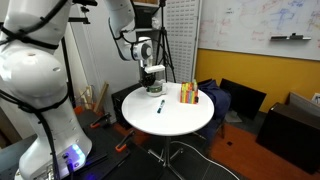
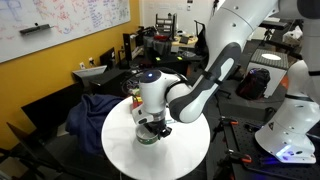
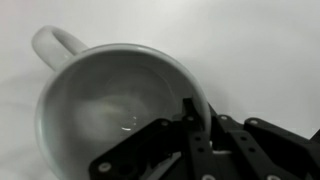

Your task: Move the mug cup to the right

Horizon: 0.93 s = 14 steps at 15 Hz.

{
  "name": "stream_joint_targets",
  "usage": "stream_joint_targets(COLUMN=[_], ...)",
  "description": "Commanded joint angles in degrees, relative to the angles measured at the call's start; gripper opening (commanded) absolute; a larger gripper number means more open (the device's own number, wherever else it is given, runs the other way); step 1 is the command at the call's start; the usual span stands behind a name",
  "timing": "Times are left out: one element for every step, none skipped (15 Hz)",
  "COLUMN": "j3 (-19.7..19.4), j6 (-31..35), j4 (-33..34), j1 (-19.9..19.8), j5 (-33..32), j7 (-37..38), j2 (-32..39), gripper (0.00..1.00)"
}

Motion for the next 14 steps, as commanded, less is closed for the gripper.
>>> stream_joint_targets(j3=[1.0,1.03,1.24,1.18,1.36,1.46,1.57,1.76,1.82,1.98,1.97,2.04,2.08,2.13], j6=[1.84,1.79,2.18,2.18,2.55,2.84,3.24,3.85,4.26,5.21,5.64,6.79,7.75,8.91], j4=[-4.96,-5.65,-6.47,-7.15,-7.95,-8.76,-9.53,-10.53,-11.58,-13.03,-14.1,-15.48,-16.69,-17.72], j1=[-0.5,-0.46,-0.59,-0.49,-0.61,-0.67,-0.78,-0.95,-0.96,-1.08,-1.07,-1.17,-1.17,-1.26], j5=[1.81,1.94,2.11,2.15,2.45,2.74,3.19,3.78,4.32,4.76,5.18,5.68,6.24,6.79], j7=[0.3,0.53,0.28,0.66,0.57,0.55,0.44,0.22,0.31,0.0,0.24,0.31,0.55,0.44], j2=[-2.02,-2.38,-2.81,-3.24,-3.71,-4.19,-4.55,-5.0,-5.46,-6.12,-6.62,-7.22,-7.79,-8.09], gripper=[0.03,0.03,0.03,0.03,0.03,0.03,0.03,0.03,0.03,0.03,0.03,0.03,0.03,0.03])
